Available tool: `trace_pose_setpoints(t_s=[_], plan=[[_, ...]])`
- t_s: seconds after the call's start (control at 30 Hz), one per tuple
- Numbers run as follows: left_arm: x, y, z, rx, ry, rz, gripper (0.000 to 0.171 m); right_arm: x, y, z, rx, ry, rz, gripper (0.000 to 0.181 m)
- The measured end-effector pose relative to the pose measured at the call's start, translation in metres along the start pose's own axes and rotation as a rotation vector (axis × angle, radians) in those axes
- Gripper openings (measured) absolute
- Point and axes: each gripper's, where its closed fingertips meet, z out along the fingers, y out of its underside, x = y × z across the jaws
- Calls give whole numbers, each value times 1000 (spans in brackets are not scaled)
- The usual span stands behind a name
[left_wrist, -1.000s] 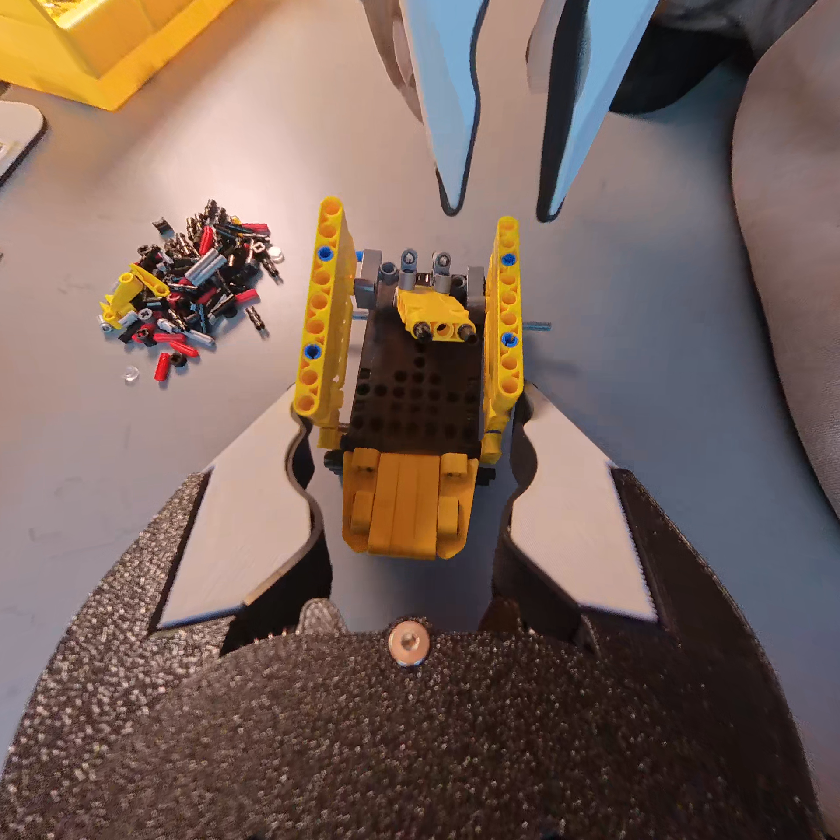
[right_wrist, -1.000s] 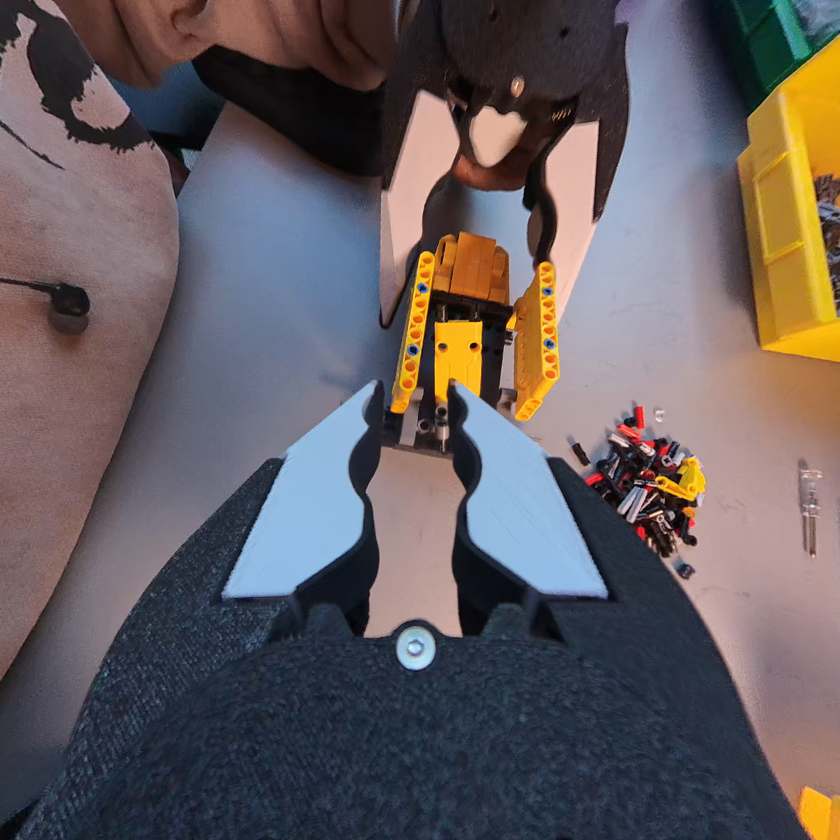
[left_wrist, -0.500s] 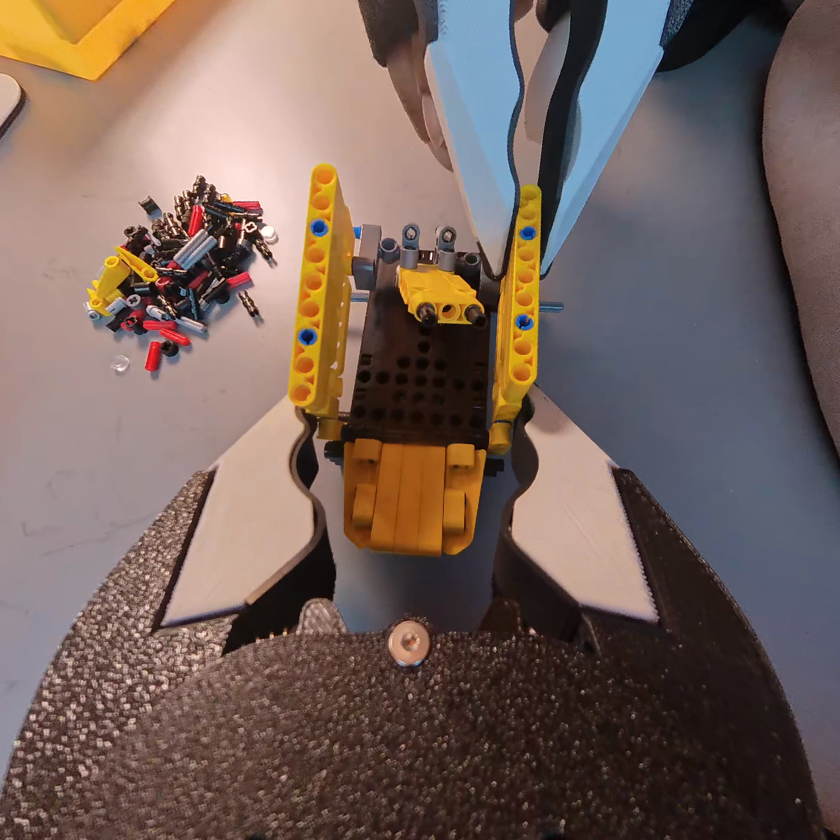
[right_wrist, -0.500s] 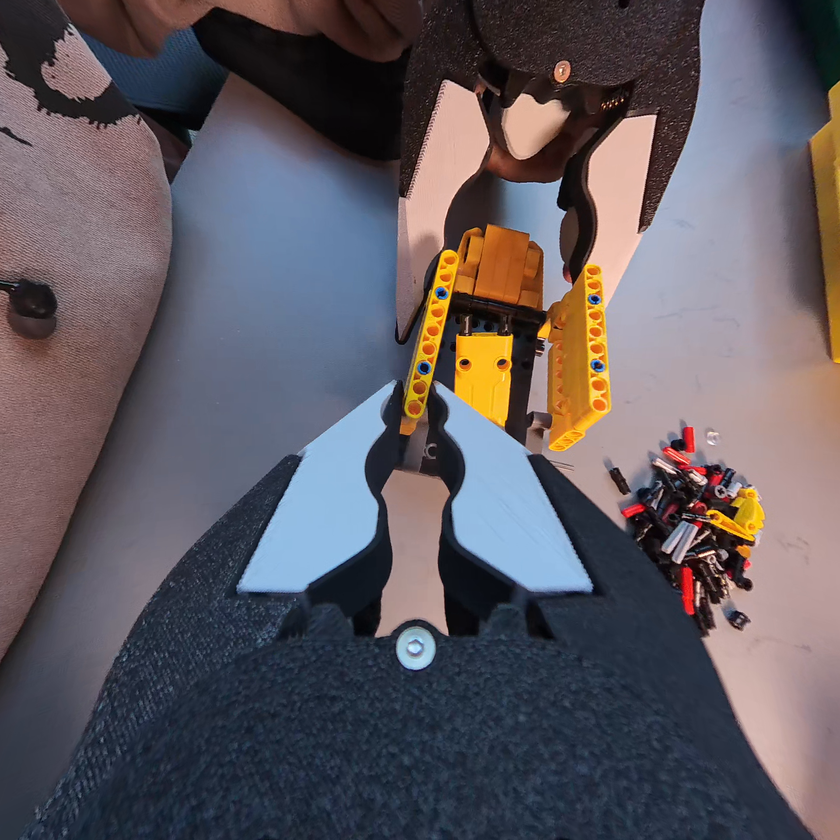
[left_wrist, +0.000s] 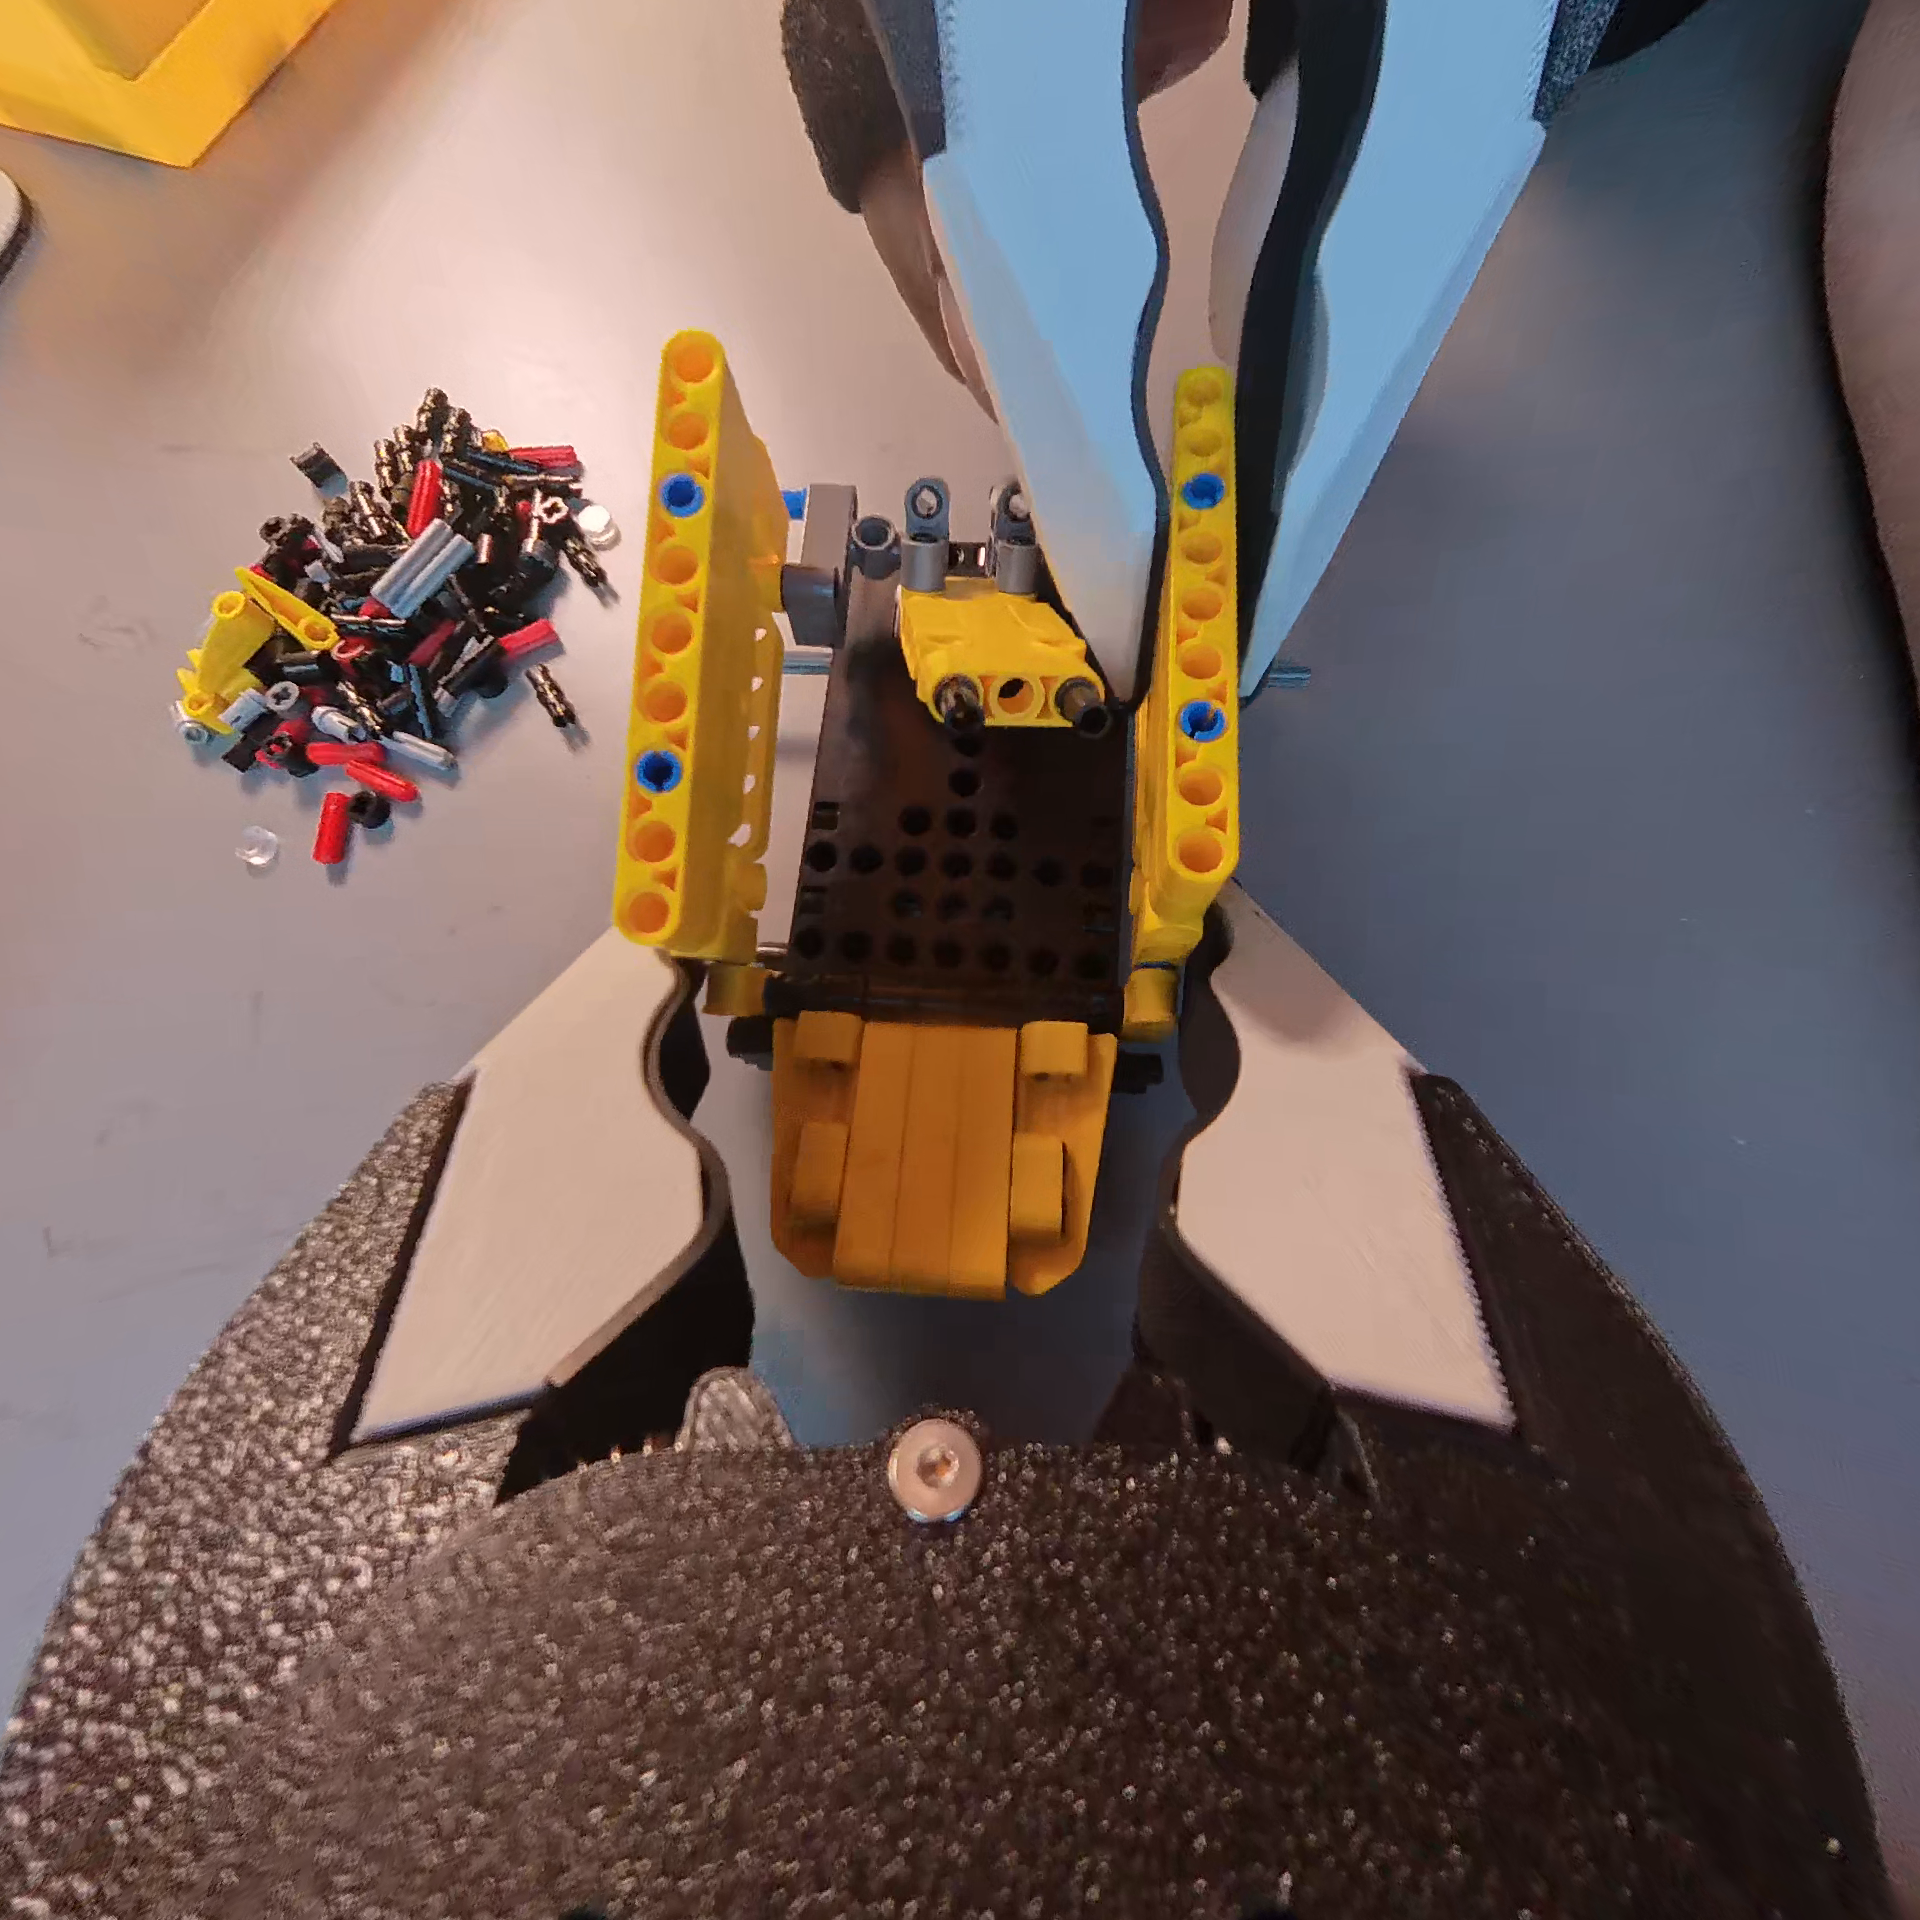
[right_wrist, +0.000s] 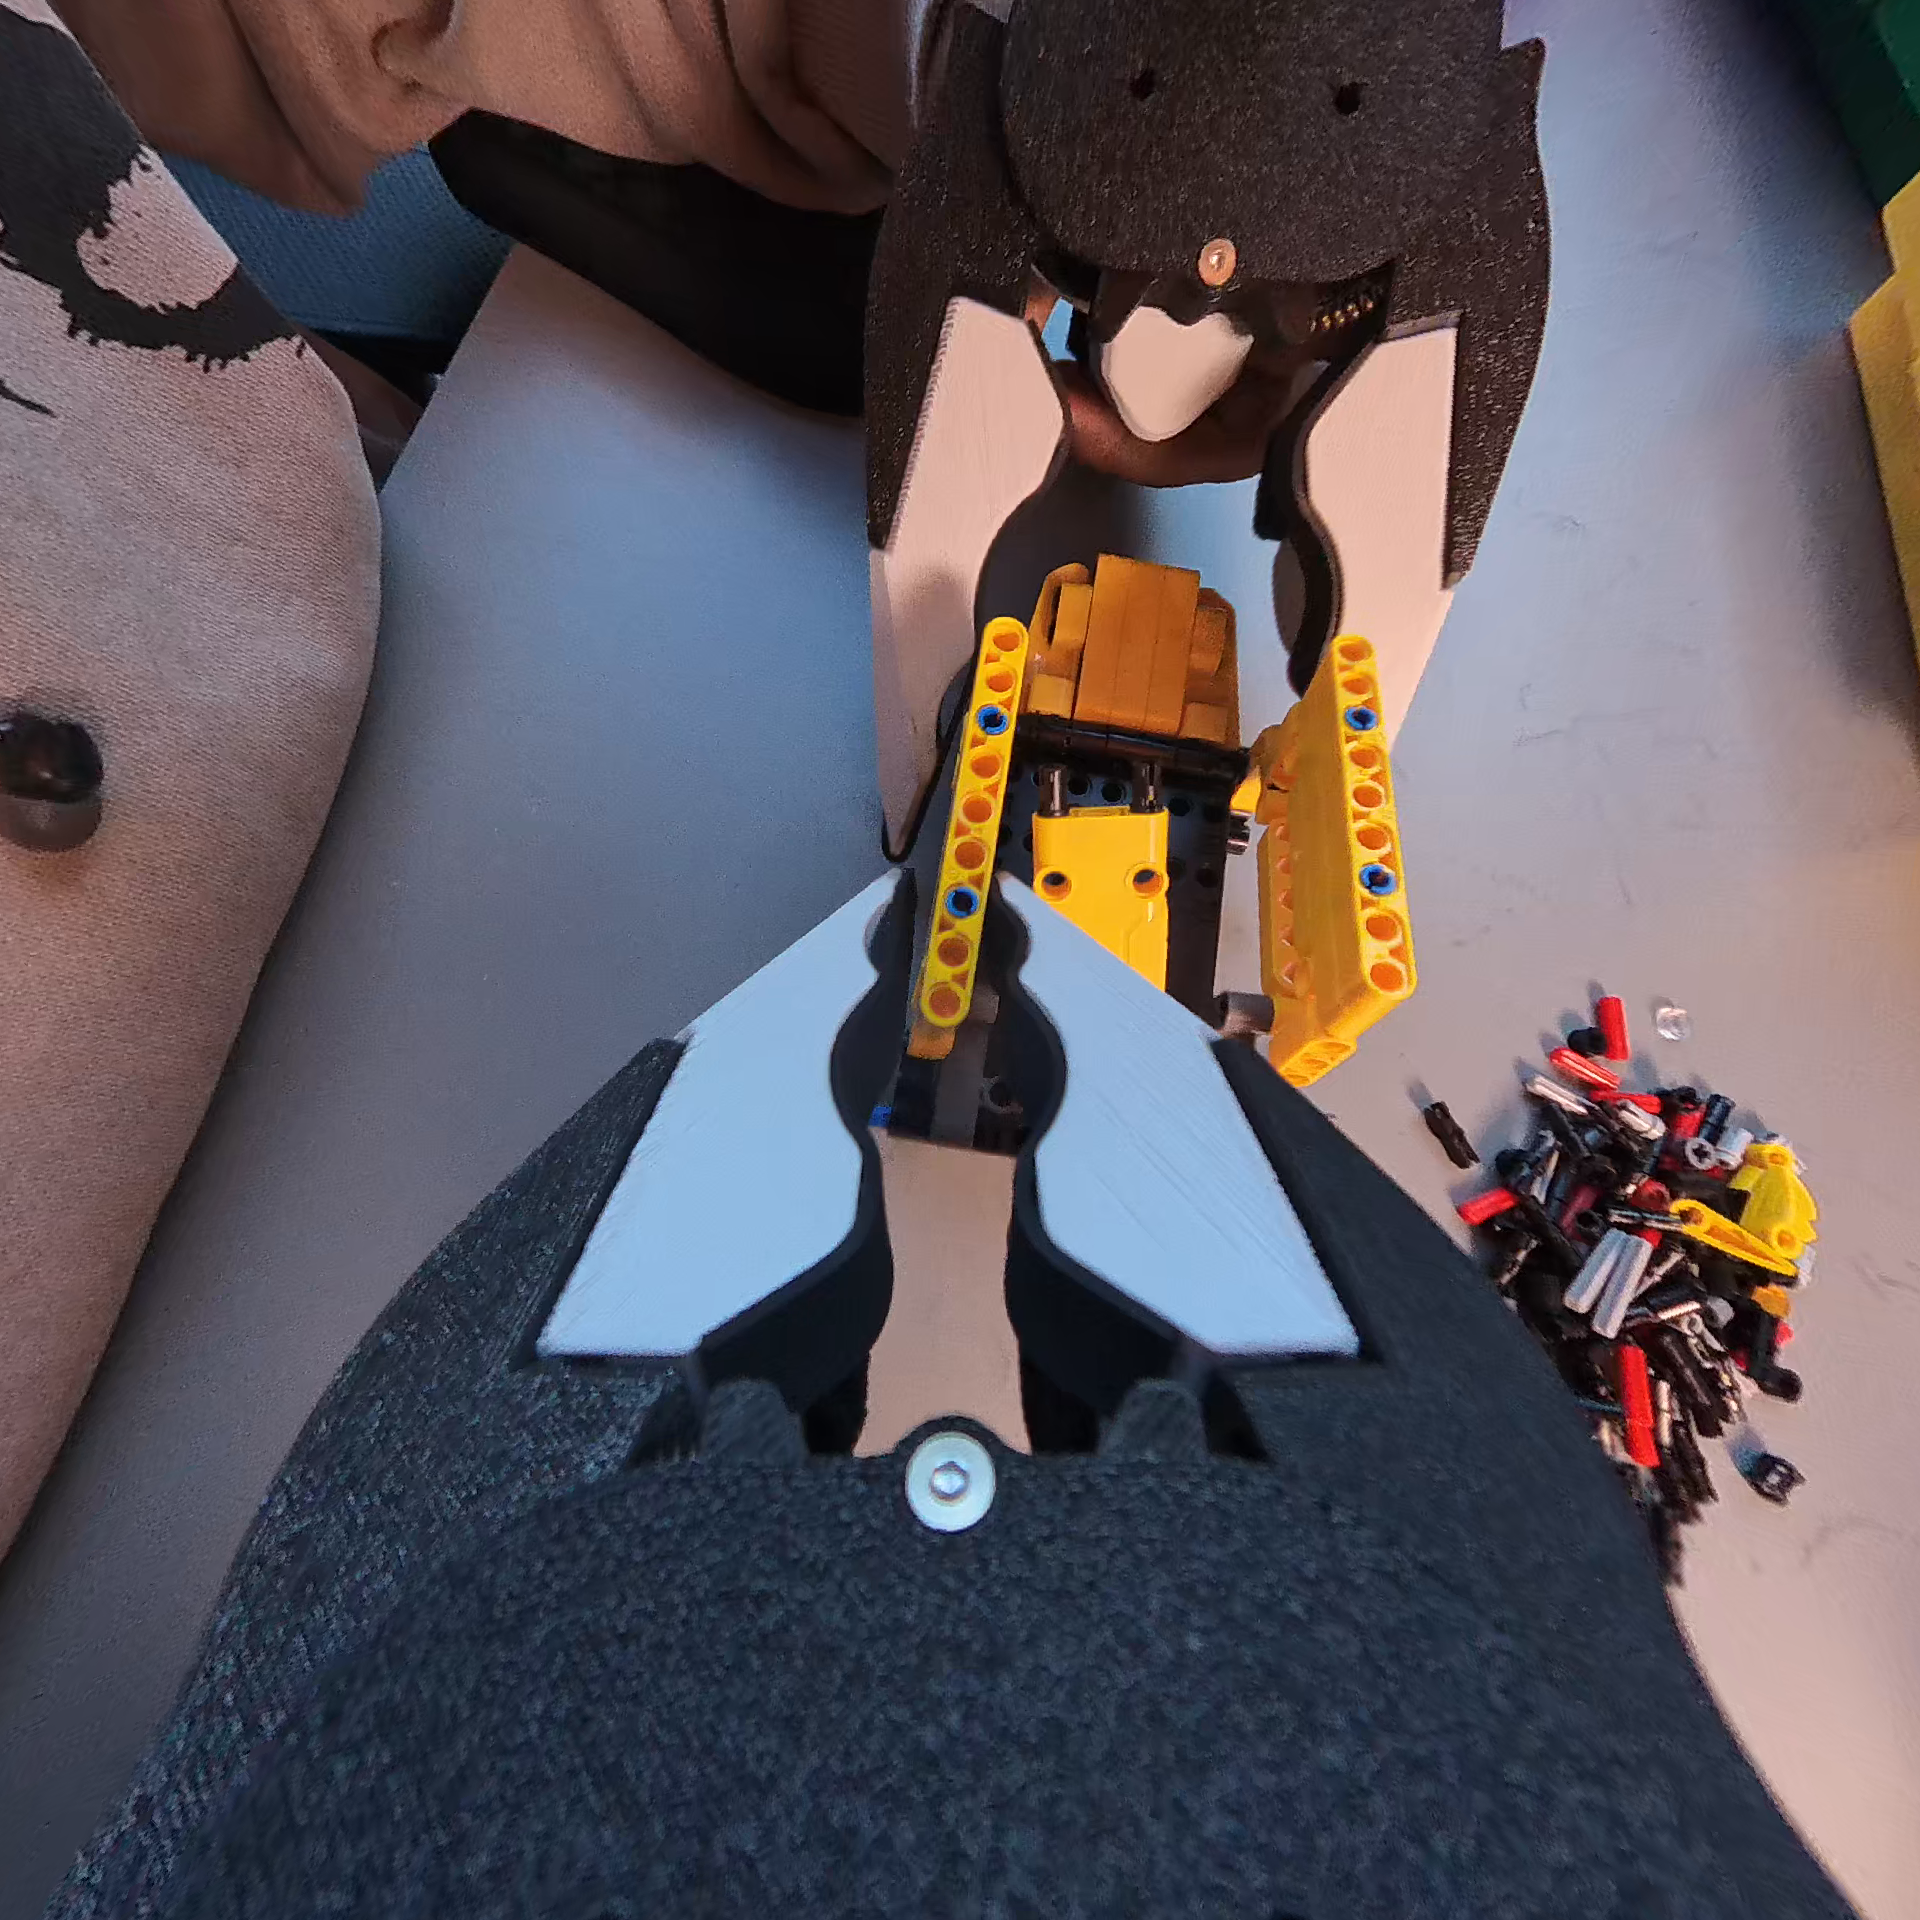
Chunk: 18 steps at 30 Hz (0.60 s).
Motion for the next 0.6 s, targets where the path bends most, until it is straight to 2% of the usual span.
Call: trace_pose_setpoints(t_s=[0.13,0.37,0.43,0.53,0.6], plan=[[-1,6,2,-35,0,-7,91,3,-2,3,21,-2,55,7],[-9,9,1,-40,-3,-81,92,23,-19,-9,290,-123,379,5],[-8,2,-3,15,42,-148,92,27,-23,-14,362,-178,471,5],[-11,-26,-23,209,110,-262,93,36,-36,-31,503,-257,609,5],[-11,-38,-32,292,158,-319,93,40,-43,-42,582,-317,686,6]])
